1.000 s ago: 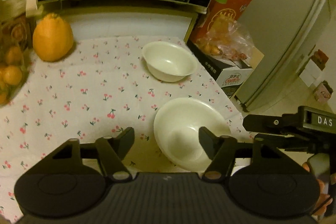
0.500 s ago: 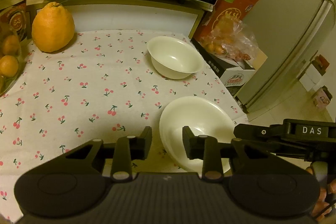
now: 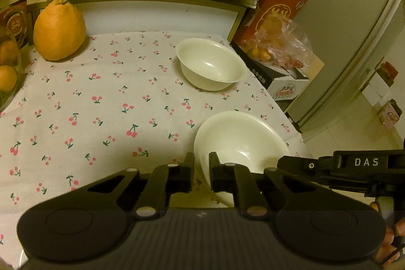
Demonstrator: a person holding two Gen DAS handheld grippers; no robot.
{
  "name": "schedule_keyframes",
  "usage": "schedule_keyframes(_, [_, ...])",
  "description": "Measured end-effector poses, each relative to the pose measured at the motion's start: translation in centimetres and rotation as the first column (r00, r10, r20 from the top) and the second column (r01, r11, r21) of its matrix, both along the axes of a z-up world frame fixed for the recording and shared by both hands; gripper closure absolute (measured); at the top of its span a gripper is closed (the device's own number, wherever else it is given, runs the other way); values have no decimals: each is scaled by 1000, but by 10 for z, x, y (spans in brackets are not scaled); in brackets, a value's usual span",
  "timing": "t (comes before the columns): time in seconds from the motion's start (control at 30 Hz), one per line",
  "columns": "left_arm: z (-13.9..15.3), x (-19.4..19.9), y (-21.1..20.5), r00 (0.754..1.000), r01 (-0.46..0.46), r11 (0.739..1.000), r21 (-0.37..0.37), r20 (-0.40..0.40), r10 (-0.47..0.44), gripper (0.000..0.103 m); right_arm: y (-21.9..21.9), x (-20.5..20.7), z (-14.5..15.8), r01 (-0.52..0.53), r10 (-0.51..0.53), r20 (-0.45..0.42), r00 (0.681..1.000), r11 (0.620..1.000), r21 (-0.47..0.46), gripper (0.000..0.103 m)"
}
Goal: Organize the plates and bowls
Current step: 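Grasp the cream bowl rim with the left tool while the right tool grips it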
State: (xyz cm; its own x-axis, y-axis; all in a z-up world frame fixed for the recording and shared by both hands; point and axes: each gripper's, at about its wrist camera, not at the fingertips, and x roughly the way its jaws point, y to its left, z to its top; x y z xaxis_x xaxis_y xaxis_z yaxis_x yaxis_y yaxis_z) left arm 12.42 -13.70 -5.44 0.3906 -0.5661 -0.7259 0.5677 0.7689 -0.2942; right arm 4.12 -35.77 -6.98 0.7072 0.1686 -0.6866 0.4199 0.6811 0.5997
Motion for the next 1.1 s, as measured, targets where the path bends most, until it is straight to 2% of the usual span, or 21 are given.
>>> schedule_keyframes(0.43, [23,-16,11,999,-5,998,-59,36,7,93,1,-15,32,-25,27,100,995,999,-20,88])
schedule_keyframes(0.6, [30,-36,14,999,6,997,-82,33,-4,93,5,-30,44,-52,58,74,996,995,-80,87])
schedule_keyframes(0.73, [39,-53,15,997,43,996,-75,64,-38,93,6,-46,50,-74,80,65,995,993,-90,87])
schedule_keyframes(0.87, [45,-68,19,995,72,994,-77,79,-66,93,10,-58,59,-90,101,79,992,987,-136,87])
schedule_keyframes(1.1, [48,-89,24,992,96,993,-62,82,-91,92,17,-72,66,-125,136,54,989,977,-175,86])
